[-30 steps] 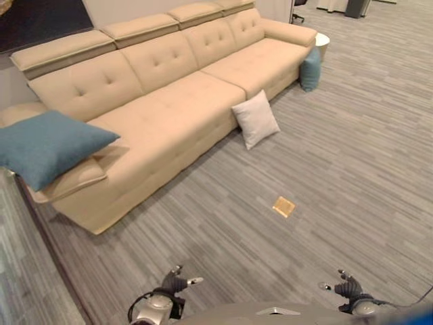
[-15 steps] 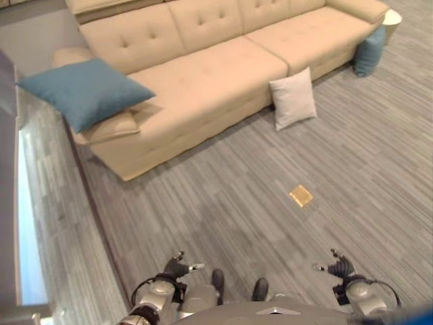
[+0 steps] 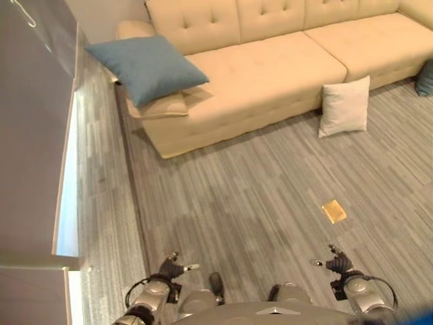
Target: Pick up all the scattered cushions and arrange them neatly on the sofa.
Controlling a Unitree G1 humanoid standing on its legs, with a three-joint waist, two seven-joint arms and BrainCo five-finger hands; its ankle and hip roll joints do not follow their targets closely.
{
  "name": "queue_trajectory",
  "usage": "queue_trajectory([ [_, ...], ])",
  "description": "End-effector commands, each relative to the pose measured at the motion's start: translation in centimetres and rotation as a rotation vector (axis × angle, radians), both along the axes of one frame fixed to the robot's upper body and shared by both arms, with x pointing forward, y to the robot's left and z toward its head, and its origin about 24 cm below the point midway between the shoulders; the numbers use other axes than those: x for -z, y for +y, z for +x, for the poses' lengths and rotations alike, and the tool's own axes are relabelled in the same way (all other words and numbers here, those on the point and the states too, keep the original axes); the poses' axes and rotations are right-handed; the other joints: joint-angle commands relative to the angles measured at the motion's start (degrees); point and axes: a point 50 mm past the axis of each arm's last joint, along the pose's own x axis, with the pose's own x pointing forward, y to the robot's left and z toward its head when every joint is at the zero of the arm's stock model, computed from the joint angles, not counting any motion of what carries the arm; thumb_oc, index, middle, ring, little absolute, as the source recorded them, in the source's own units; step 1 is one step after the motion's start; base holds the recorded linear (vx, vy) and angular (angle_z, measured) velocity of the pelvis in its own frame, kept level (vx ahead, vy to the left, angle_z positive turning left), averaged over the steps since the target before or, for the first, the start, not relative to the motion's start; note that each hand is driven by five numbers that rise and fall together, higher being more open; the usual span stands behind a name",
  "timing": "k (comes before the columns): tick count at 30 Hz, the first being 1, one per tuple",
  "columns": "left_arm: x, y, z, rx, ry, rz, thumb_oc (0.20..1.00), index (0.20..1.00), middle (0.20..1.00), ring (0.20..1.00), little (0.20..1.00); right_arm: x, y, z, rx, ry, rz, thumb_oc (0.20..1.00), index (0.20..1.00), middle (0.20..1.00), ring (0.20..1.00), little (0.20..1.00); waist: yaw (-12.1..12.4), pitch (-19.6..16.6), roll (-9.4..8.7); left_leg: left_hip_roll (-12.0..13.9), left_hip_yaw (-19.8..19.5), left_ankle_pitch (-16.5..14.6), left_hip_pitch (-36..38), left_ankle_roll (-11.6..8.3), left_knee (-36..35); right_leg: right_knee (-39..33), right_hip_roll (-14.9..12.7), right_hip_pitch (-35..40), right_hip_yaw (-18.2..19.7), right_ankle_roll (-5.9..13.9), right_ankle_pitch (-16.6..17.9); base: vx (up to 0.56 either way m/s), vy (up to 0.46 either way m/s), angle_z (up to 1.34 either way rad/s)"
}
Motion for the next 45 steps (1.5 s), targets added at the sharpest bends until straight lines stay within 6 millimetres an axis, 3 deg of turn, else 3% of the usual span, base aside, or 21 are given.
queue_trajectory([
  [1,0.2,-0.2,-0.4,-0.008,-0.007,-0.007,1.000,1.000,1.000,1.000,1.000,-0.2,-0.6,0.4,-0.025,0.002,-0.029,1.000,1.000,1.000,1.000,1.000,-1.4,0.2,-0.86,-1.4,-3.4,-2.2,-0.6,-4.93,2.4,-14.8,5.5,3.3,3.1,0.40,8.6,0.13,-0.044,0.92],
  [4,0.5,0.2,-1.1,-0.012,0.026,0.009,1.000,1.000,1.000,1.000,1.000,-0.1,-0.7,0.2,-0.036,0.016,-0.036,1.000,1.000,1.000,1.000,1.000,-1.5,0.0,-1.55,-2.5,-6.4,-2.2,0.0,-5.17,2.1,-18.6,6.1,4.0,3.8,0.62,10.2,0.13,-0.088,0.77],
  [11,0.8,0.0,-1.6,-0.007,0.048,0.008,1.000,1.000,1.000,1.000,1.000,0.2,-0.6,-0.4,-0.032,0.029,-0.022,1.000,1.000,1.000,1.000,1.000,-1.5,-0.9,-2.20,-2.1,-8.6,-3.0,0.5,-6.46,3.1,-20.4,6.9,6.9,3.7,-0.44,9.7,0.10,-0.126,0.44],
  [14,0.5,-0.3,-0.8,0.010,0.027,0.001,1.000,1.000,1.000,1.000,1.000,-0.1,-0.6,0.1,-0.023,0.002,-0.008,1.000,1.000,1.000,1.000,1.000,-2.1,-0.4,-2.96,-1.0,-7.0,-4.1,-1.9,-8.03,8.5,-21.0,6.3,8.4,1.4,-1.23,8.9,0.05,-0.121,0.48],
  [16,0.4,-0.5,-0.4,0.008,0.008,-0.007,1.000,1.000,1.000,1.000,1.000,-0.2,-0.5,0.2,-0.028,-0.004,0.001,1.000,1.000,1.000,1.000,1.000,-2.4,0.4,-3.95,1.9,-1.9,-4.0,-5.9,-8.19,15.4,-21.4,5.5,10.0,-0.5,-2.18,7.7,0.09,-0.090,1.07],
  [19,0.4,-0.3,-0.5,0.011,0.013,-0.001,1.000,1.000,1.000,1.000,1.000,-0.1,-0.5,0.0,-0.031,0.002,0.010,1.000,1.000,1.000,1.000,1.000,-1.9,-0.1,-3.81,3.0,1.5,-1.8,-8.2,-8.02,11.8,-22.4,5.8,11.9,-2.0,-2.18,6.6,0.19,-0.024,0.65],
  [21,0.3,0.1,-0.7,-0.003,0.013,0.004,1.000,1.000,1.000,1.000,1.000,0.0,-0.3,0.0,-0.040,0.011,0.009,1.000,1.000,1.000,1.000,1.000,-0.5,0.0,-3.92,3.4,1.6,2.0,-12.7,-9.18,10.2,-23.0,6.5,14.1,-1.5,-2.09,5.3,0.29,0.018,0.31],
  [25,0.7,0.5,-1.9,-0.041,0.047,0.003,1.000,1.000,1.000,1.000,1.000,0.1,-0.1,-0.1,-0.054,0.020,0.010,1.000,1.000,1.000,1.000,1.000,-0.2,-1.0,-3.55,2.7,0.8,2.2,-10.8,-8.94,7.4,-23.1,6.4,15.6,-0.4,-1.54,4.7,0.29,0.119,-0.09],
  [28,0.8,1.1,-2.6,-0.057,0.071,0.018,1.000,1.000,1.000,1.000,1.000,0.3,0.1,-0.2,-0.060,0.033,0.010,1.000,1.000,1.000,1.000,1.000,0.6,-2.1,-3.80,1.1,0.4,0.0,-9.1,-7.35,7.9,-20.7,4.3,16.1,1.2,-0.36,4.8,0.29,0.167,-0.48],
  [30,0.6,1.5,-2.3,-0.063,0.061,0.027,1.000,1.000,1.000,1.000,1.000,0.3,0.3,0.0,-0.073,0.040,0.014,1.000,1.000,1.000,1.000,1.000,0.6,-1.7,-3.82,-0.6,0.0,-2.4,-6.6,-5.11,7.9,-11.2,2.0,12.5,2.7,1.26,9.7,0.27,0.195,-0.23],
  [31,0.6,1.5,-2.3,-0.063,0.061,0.027,1.000,1.000,1.000,1.000,1.000,0.3,0.3,0.0,-0.073,0.039,0.014,1.000,1.000,1.000,1.000,1.000,0.6,-1.9,-3.78,-0.6,0.1,-2.3,-6.8,-5.13,7.9,-11.3,2.1,12.3,2.7,1.23,9.8,0.12,0.103,-0.13],
  [33,0.3,1.7,-1.7,-0.053,0.036,0.031,1.000,1.000,1.000,1.000,1.000,0.0,0.5,0.4,-0.085,0.013,0.016,1.000,1.000,1.000,1.000,1.000,-0.2,-1.1,-3.53,-1.4,-0.8,-3.4,-5.1,-3.86,7.5,-4.2,1.8,9.2,4.6,1.56,13.5,0.18,0.114,-0.13],
  [35,0.2,1.9,-1.6,-0.056,0.027,0.032,1.000,1.000,1.000,1.000,1.000,-0.1,0.7,0.6,-0.091,0.005,0.025,1.000,1.000,1.000,1.000,1.000,-0.6,-0.5,-2.23,-0.8,-1.7,-3.9,-3.7,-3.42,6.9,1.6,2.7,4.6,5.6,0.48,12.9,0.20,0.095,0.02],
  [37,0.2,1.9,-1.4,-0.058,0.023,0.032,1.000,1.000,1.000,1.000,1.000,-0.1,0.9,0.8,-0.095,-0.001,0.028,1.000,1.000,1.000,1.000,1.000,-1.1,-0.1,-1.74,-0.7,-2.2,-4.4,-2.1,-3.52,6.0,1.4,3.3,2.4,4.8,-0.24,11.6,0.22,0.024,0.00],
  [39,0.2,1.7,-1.4,-0.048,0.021,0.029,1.000,1.000,1.000,1.000,1.000,-0.3,0.9,1.3,-0.115,-0.007,0.020,1.000,1.000,1.000,1.000,1.000,-2.0,0.5,-1.46,-1.0,-3.0,-5.4,0.8,-4.04,4.8,-5.6,4.1,0.2,2.4,-0.46,10.0,0.29,-0.053,0.05],
  [41,0.3,1.5,-1.5,-0.042,0.025,0.029,1.000,1.000,1.000,1.000,1.000,-0.6,0.7,1.7,-0.130,-0.016,0.003,1.000,1.000,1.000,1.000,1.000,-3.0,0.7,-1.91,-1.8,-3.9,-6.1,3.1,-4.54,3.9,-13.5,4.7,-1.9,1.7,0.37,11.9,0.24,-0.069,0.18],
  [42,0.3,1.5,-1.5,-0.042,0.026,0.028,1.000,1.000,1.000,1.000,1.000,-0.6,0.7,1.7,-0.130,-0.016,0.003,1.000,1.000,1.000,1.000,1.000,-3.1,0.9,-1.75,-1.6,-4.0,-6.2,3.4,-4.58,3.8,-13.8,4.9,-1.5,1.6,0.37,12.0,0.32,-0.102,0.22],
  [43,0.4,1.6,-1.7,-0.044,0.033,0.035,1.000,1.000,1.000,1.000,1.000,-0.8,0.6,2.0,-0.143,-0.024,-0.008,1.000,1.000,1.000,1.000,1.000,-4.1,1.0,-2.17,-2.1,-5.2,-6.9,5.2,-5.05,3.4,-19.3,5.6,-3.0,2.8,1.44,14.3,0.30,-0.101,0.26],
  [45,0.6,1.5,-2.2,-0.030,0.052,0.038,1.000,1.000,1.000,1.000,1.000,-0.8,0.4,1.6,-0.145,-0.019,-0.009,1.000,1.000,1.000,1.000,1.000,-4.8,0.7,-2.39,-2.0,-6.4,-8.6,7.1,-5.90,3.4,-21.9,6.0,-1.8,4.7,1.31,15.2,0.39,-0.178,0.39],
])
